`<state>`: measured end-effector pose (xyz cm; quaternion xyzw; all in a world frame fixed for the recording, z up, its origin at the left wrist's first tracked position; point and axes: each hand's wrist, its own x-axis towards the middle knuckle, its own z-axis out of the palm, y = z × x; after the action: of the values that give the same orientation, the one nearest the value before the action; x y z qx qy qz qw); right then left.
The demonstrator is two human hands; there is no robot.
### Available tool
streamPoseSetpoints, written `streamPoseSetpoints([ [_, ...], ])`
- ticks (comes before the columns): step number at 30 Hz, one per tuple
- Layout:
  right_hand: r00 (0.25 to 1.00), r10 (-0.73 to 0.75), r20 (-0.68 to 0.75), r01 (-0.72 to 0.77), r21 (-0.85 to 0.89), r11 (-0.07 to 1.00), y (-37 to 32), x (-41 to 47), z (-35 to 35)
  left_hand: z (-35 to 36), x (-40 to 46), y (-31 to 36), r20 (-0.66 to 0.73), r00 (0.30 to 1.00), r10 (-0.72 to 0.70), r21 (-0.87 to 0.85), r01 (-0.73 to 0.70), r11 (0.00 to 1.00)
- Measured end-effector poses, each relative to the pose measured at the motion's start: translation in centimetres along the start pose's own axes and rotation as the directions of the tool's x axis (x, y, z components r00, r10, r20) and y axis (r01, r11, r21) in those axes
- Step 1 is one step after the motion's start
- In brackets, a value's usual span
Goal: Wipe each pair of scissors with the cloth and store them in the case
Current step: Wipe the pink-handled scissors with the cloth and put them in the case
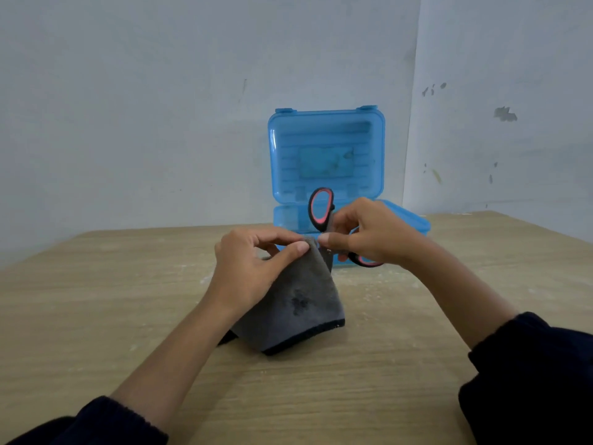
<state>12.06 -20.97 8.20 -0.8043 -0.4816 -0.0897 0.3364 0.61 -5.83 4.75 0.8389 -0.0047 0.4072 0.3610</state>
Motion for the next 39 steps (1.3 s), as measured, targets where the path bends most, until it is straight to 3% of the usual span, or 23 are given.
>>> streamPoseSetpoints([
  [4, 0.999, -0.021, -0.044, 0.025, 0.090, 0.996, -0.1, 0.0, -0.2, -1.0, 0.3, 0.0, -0.026, 1.000, 0.008, 0.011, -0.008, 1.000],
  [8, 0.999, -0.049, -0.001, 0.048, 0.103, 0.994, -0.3, -0.1, 0.0, -1.3, 0.5, -0.3, 0.038, 0.996, -0.078, 0.316, 0.063, 0.947],
  [14, 0.997, -0.083, 0.005, 0.082, 0.084, 0.993, -0.9, -0.2, 1.4, -0.8, 0.6, -0.8, 0.109, 0.991, -0.080, 0.192, 0.058, 0.980],
  [18, 0.996, -0.079, -0.039, 0.083, 0.135, 0.987, -1.2, -0.2, 2.4, -0.3, 0.5, -0.7, 0.033, 0.999, -0.027, 0.286, 0.016, 0.958],
  [25, 0.997, 0.035, -0.063, -0.020, 0.224, 0.974, -0.6, -0.1, 1.4, 0.6, 0.5, -0.3, 0.082, 0.988, 0.134, 0.538, -0.157, 0.828],
  [30, 0.992, 0.089, -0.093, -0.069, 0.192, 0.979, 0.6, 0.2, -0.2, -0.2, 0.6, -1.1, 0.027, 0.991, 0.130, 0.513, -0.125, 0.849],
  [35, 0.994, 0.032, -0.100, -0.023, 0.093, 0.995, -0.2, 0.2, 2.0, 1.0, 0.6, -0.9, 0.054, 0.991, 0.122, 0.483, -0.133, 0.865],
  [39, 0.982, 0.081, -0.170, -0.035, 0.258, 0.966, -0.1, 0.2, 2.4, 1.2, 0.7, -1.4, 0.027, 0.988, 0.149, 0.569, -0.138, 0.811],
])
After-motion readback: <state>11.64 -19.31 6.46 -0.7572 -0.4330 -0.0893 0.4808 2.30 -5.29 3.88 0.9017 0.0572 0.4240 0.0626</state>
